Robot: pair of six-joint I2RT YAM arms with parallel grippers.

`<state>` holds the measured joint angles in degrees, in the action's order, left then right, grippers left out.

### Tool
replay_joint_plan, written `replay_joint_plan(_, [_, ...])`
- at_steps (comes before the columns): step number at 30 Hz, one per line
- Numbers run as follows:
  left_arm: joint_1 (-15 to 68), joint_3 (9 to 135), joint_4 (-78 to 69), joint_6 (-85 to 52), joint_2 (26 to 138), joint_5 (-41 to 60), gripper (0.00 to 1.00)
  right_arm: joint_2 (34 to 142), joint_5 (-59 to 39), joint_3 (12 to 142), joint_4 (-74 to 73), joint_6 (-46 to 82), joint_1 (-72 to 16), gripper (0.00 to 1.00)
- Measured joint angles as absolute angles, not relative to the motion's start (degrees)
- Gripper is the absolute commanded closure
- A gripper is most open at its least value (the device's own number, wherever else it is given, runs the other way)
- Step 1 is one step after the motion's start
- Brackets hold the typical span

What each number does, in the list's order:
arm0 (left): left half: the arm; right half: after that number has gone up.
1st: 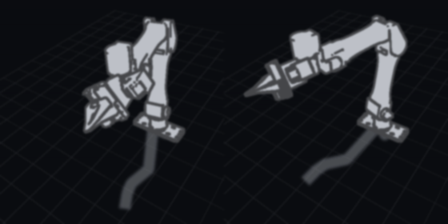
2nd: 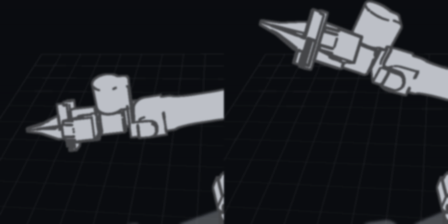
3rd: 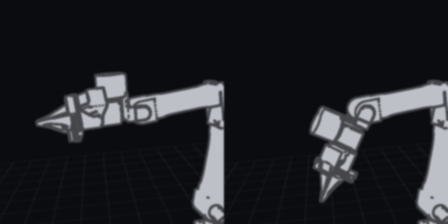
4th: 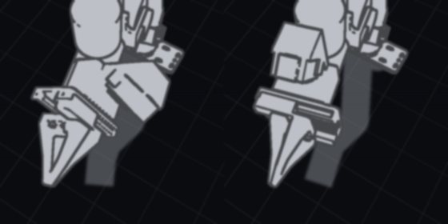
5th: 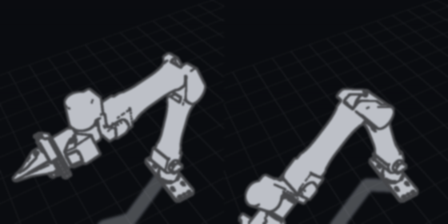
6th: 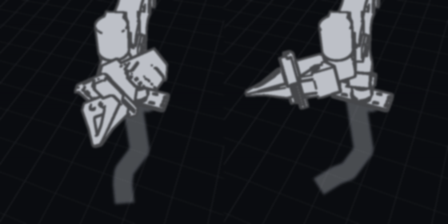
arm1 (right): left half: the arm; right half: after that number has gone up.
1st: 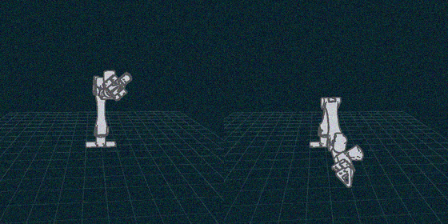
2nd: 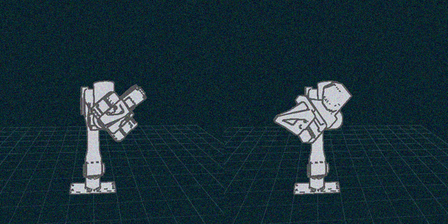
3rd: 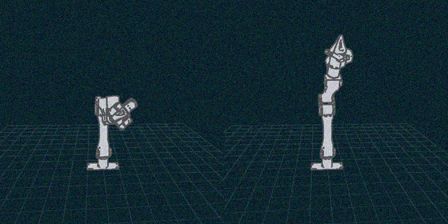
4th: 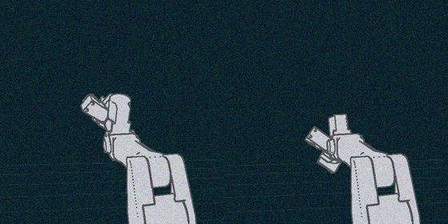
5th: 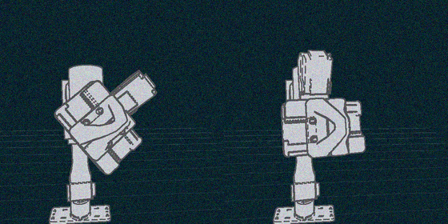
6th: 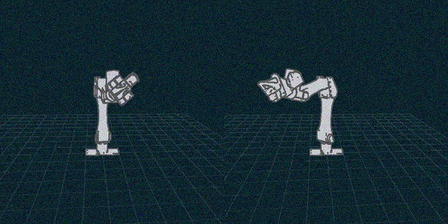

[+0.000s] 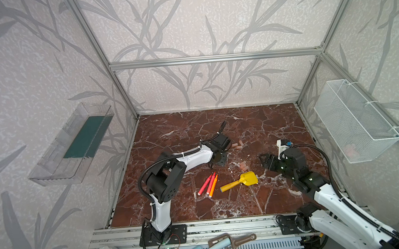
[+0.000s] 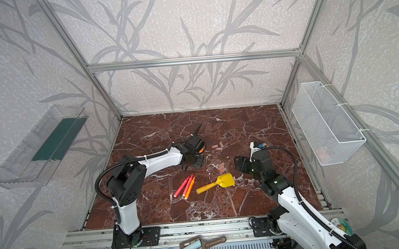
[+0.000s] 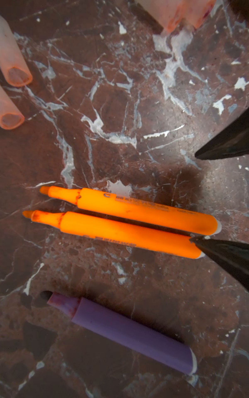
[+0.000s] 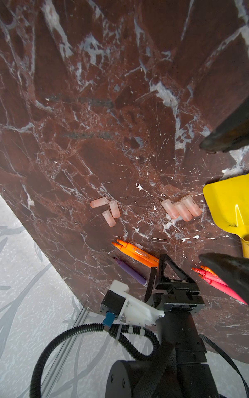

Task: Insert the pens into the pen caps
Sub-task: 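Lower the left gripper and close it on one orange marker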

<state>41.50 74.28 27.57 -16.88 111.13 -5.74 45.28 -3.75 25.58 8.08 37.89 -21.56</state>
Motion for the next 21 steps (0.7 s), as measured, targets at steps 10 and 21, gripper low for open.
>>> replay_joint_plan(10, [41.5,76.0,29.1,-16.4,113.8,-3.5,0.45,43.4,-3.9,25.5,8.9,37.9,-21.6,0.27])
replay_joint_plan(21, [40.4,78.7,30.8,-16.6,115.6,-1.6,0.55,44.3,-3.9,25.4,8.9,37.9,-21.6,0.27])
